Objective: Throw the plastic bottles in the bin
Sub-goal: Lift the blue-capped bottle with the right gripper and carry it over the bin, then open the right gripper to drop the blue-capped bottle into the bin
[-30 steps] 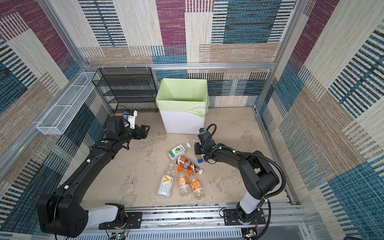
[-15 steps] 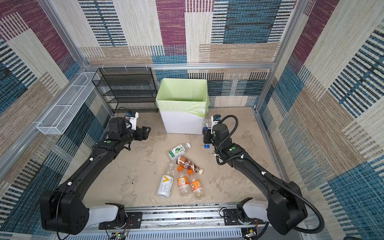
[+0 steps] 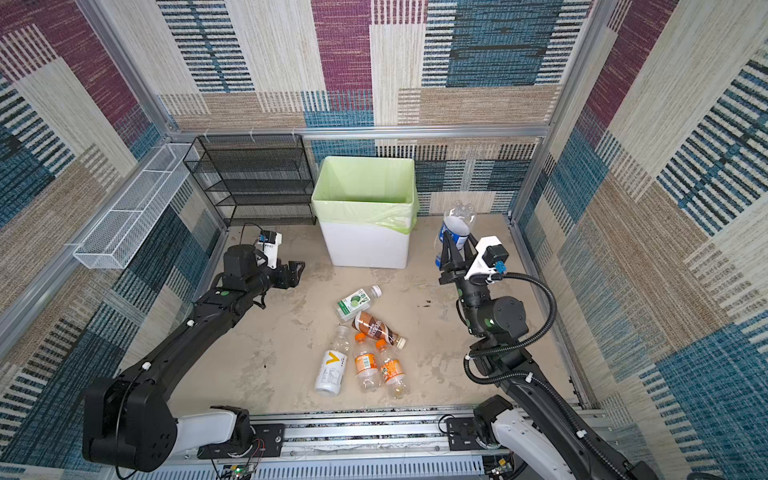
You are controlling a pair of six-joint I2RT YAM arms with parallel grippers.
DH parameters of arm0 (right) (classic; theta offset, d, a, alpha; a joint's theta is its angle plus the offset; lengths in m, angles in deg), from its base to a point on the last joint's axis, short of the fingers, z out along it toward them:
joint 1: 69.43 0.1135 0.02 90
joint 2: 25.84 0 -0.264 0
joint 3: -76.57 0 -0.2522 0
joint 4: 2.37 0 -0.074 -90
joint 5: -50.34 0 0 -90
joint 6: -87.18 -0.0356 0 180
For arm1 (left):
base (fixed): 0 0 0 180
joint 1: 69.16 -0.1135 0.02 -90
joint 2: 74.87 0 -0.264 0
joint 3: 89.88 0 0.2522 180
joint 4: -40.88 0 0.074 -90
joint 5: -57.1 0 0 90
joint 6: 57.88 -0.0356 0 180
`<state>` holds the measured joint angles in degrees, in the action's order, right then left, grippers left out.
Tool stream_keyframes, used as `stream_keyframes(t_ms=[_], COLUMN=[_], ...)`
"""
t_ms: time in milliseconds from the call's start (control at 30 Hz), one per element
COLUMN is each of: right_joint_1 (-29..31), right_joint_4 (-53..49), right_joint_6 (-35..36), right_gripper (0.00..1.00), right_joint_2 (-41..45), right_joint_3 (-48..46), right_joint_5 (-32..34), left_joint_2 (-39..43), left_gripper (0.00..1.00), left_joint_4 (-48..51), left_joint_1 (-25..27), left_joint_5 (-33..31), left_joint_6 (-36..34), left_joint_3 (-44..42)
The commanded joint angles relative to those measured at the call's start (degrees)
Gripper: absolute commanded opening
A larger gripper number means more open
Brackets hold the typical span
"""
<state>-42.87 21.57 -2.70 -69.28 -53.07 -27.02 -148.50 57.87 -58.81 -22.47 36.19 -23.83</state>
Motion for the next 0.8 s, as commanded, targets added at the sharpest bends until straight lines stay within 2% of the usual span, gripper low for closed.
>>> stream_keyframes(t_ms=[0, 67, 167, 267, 333, 400, 500, 533, 600, 767], right_joint_1=[0.0, 0.0, -0.2, -0.9, -1.3, -1.5, -2.1, -2.3, -2.4, -3.4], right_joint_4=[17.1, 20.8, 19.7, 4.6, -9.5, -21.7, -36.9, -38.5, -35.7, -32.2], right_joint_6=[6.5, 7.8, 7.7, 4.4, 1.7, -0.3, -1.6, -1.9, -2.0, -1.7], right_gripper=[0.44, 0.45, 0.45, 0.46, 0.49, 0.57, 0.79, 0.9, 0.98, 0.99], right_joint_2=[0.2, -1.8, -9.3, -22.4, -32.7, -41.0, -50.2, -51.1, -49.3, -43.5], right_joint_3=[0.1, 2.1, 10.1, 27.5, 41.8, 53.6, 67.3, 68.5, 65.1, 60.2], right_joint_5=[0.5, 0.0, -1.0, -3.9, -7.9, -12.6, -15.4, -15.5, -15.2, -12.8], left_joint_2=[1.7, 2.8, 4.1, 5.1, 5.3, 4.9, 4.2, 4.1, 4.1, 2.6], left_gripper=[0.81, 0.81, 0.81, 0.81, 0.81, 0.82, 0.82, 0.83, 0.83, 0.85], left_joint_4=[-3.1, -2.3, -0.4, 0.1, 0.7, 1.6, 3.7, 3.9, 3.9, 3.8], left_joint_1=[2.1, 4.4, 7.6, 10.7, 12.6, 13.9, 16.0, 16.7, 17.2, 17.7], left_joint_5=[-1.6, -3.8, -6.1, -8.6, -9.7, -9.7, -8.5, -8.3, -7.7, -7.2], left_joint_6=[-2.9, -4.2, -5.1, -4.9, -4.7, -4.1, -4.1, -4.0, -3.9, -4.9], left_joint_3=[-0.6, -0.5, -0.4, -1.5, -2.0, -1.9, -1.4, -1.4, -1.5, -0.1])
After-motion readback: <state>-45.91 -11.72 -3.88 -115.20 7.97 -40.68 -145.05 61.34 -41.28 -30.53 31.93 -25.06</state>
